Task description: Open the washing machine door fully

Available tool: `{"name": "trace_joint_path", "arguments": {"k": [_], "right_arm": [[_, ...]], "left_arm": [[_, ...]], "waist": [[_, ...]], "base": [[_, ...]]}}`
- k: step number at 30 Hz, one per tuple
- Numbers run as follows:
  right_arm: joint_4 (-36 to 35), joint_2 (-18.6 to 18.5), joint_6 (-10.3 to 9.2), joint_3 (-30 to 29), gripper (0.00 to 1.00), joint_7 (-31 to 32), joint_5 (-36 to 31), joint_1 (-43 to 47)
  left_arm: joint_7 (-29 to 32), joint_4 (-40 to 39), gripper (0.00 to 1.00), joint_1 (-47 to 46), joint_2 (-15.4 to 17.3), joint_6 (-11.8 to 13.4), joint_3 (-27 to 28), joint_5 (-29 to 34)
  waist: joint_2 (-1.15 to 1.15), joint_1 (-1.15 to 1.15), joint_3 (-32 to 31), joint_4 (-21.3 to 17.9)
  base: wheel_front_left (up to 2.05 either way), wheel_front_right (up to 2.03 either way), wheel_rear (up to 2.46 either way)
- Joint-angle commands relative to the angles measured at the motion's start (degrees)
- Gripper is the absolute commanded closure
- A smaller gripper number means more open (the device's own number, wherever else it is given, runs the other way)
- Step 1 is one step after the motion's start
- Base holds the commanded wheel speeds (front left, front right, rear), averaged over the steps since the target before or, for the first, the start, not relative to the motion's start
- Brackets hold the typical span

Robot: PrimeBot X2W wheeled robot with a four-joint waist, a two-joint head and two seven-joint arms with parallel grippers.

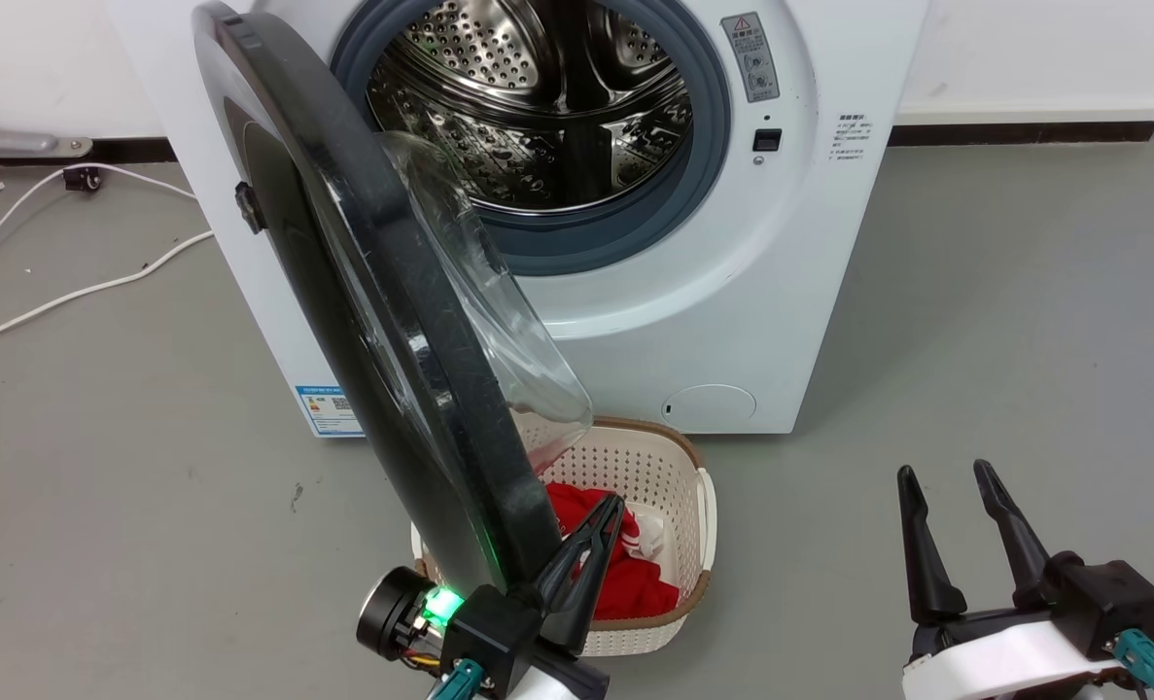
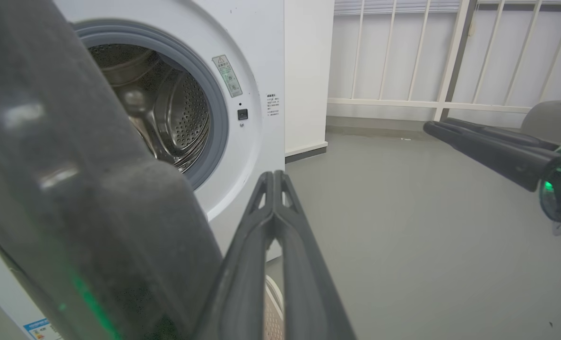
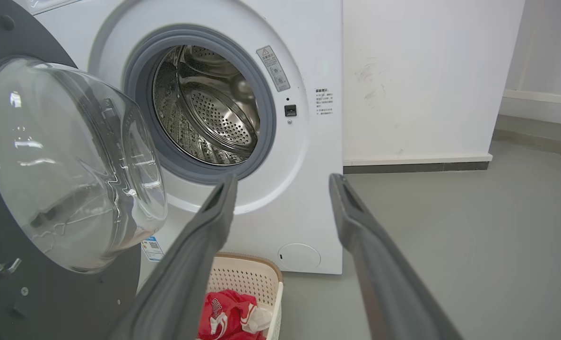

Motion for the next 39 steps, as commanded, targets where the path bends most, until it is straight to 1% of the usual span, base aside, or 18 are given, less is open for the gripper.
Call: {"name": "trace_joint_path", "arguments": {"k": [1, 7, 14, 18, 23, 31, 36, 39], "right_arm": [[0.1, 0.1, -0.04, 0.1, 0.00, -0.1, 0.3, -0.4], [1.0, 0.1, -0.03, 0.8, 0.00, -0.1, 0.8, 0.0], [1.2, 0.1, -0.03, 1.1, 0.00, -0.1, 1.1, 0.6], [1.2, 0.1, -0.03, 0.9, 0.00, -0.1, 1.0, 1.2], [1.3, 0.1, -0.03, 0.7, 0.00, -0.1, 1.1, 1.5], [1.1, 0.1, -0.03, 0.9, 0.00, -0.1, 1.1, 1.0], [1.0, 0.1, -0.04, 1.0, 0.00, -0.1, 1.0, 0.2], [1.1, 0.1, -0.03, 1.3, 0.00, -0.1, 0.9, -0.2]], "left_arm": [[-0.1, 0.2, 1.00, -0.6, -0.3, 0.5, 0.5, -0.3], [-0.1, 1.3, 1.00, 1.1, 0.1, 2.5, 2.8, -0.7], [0.0, -0.9, 1.00, 4.8, 0.9, 4.5, 4.6, -0.4], [0.0, -2.9, 1.00, 7.7, 1.8, 5.5, 5.6, -0.5], [0.0, -5.0, 1.00, 11.0, 2.4, 7.3, 6.8, -0.9], [0.0, -7.7, 1.00, 13.6, 4.0, 10.1, 10.5, -1.7], [0.0, -7.7, 1.00, 11.4, 5.6, 11.0, 14.1, -2.7], [0.0, -6.5, 1.00, 9.7, 6.9, 11.5, 17.0, -3.2]], "waist": [[0.00, 0.00, 0.0, 0.0], [0.00, 0.00, -0.4, 0.6], [0.00, 0.00, -0.8, 2.3], [0.00, 0.00, -1.0, 4.6], [0.00, 0.00, -1.0, 8.6], [0.00, 0.00, -0.4, 14.8], [0.00, 0.00, 0.3, 16.9], [0.00, 0.00, 0.6, 17.2]], "base": [[0.00, 0.00, 0.00], [0.00, 0.00, 0.00], [0.00, 0.00, 0.00], [0.00, 0.00, 0.00], [0.00, 0.00, 0.00], [0.00, 0.00, 0.00], [0.00, 0.00, 0.00], [0.00, 0.00, 0.00]]}}
